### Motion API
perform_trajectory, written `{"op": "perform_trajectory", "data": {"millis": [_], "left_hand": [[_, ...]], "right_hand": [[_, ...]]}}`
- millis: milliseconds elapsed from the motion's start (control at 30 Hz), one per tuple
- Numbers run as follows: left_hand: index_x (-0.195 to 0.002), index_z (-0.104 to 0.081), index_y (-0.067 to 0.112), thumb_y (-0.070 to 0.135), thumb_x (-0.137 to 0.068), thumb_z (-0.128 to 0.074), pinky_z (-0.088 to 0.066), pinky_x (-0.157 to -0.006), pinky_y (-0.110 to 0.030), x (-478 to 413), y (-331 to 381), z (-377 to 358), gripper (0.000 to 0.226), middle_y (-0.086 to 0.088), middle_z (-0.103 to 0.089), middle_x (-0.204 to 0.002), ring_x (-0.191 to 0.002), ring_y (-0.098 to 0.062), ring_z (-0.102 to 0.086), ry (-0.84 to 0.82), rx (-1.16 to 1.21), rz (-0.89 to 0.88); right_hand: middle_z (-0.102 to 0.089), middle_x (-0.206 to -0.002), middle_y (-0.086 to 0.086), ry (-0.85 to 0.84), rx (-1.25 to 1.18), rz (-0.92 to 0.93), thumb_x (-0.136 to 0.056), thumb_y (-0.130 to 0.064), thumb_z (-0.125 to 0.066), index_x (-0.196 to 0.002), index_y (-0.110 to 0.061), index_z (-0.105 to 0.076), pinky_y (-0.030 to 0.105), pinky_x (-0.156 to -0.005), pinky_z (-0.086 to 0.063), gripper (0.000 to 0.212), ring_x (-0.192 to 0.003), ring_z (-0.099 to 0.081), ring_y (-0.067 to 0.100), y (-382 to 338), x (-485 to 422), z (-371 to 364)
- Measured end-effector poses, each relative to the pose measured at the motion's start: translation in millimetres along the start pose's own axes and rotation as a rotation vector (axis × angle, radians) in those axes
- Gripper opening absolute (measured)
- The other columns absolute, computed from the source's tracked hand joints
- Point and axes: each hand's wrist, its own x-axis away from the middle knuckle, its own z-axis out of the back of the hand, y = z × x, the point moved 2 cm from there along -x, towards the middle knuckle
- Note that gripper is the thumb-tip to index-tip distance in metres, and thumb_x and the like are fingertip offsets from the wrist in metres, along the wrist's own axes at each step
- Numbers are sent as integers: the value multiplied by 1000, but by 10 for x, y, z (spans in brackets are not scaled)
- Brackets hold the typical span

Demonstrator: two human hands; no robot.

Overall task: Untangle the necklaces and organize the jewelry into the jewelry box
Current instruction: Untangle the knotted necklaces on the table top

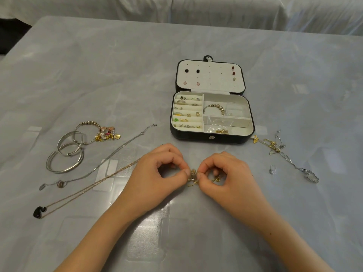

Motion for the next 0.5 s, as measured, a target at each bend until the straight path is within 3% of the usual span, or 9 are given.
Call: {"op": "perform_trajectory", "data": {"millis": [300,400,500], "left_hand": [[-69,-70,21,37,-64,-65,-42,-67,-13,3,-16,31,18,8,-62,-80,-70,-1,-54,9,156,62],[-71,-69,19,31,-68,-68,-46,-73,-16,-2,-18,36,13,4,-66,-82,-76,-8,-59,-8,160,89],[-76,-69,16,23,-72,-64,-52,-78,-28,-3,-21,34,9,-2,-70,-83,-83,-23,-63,1,166,126]], "right_hand": [[-57,-75,-27,43,36,-15,-67,-25,-59,-65,-31,-59,9,-66,-36,7,-74,-49,4,25,8,35],[-59,-69,-20,55,27,-7,-71,-28,-61,-77,-32,-63,10,-68,-36,8,-76,-50,7,42,0,27],[-60,-79,-18,58,60,47,-76,-36,-57,-96,-31,-65,9,-73,-37,22,-80,-50,4,46,-19,29]]}}
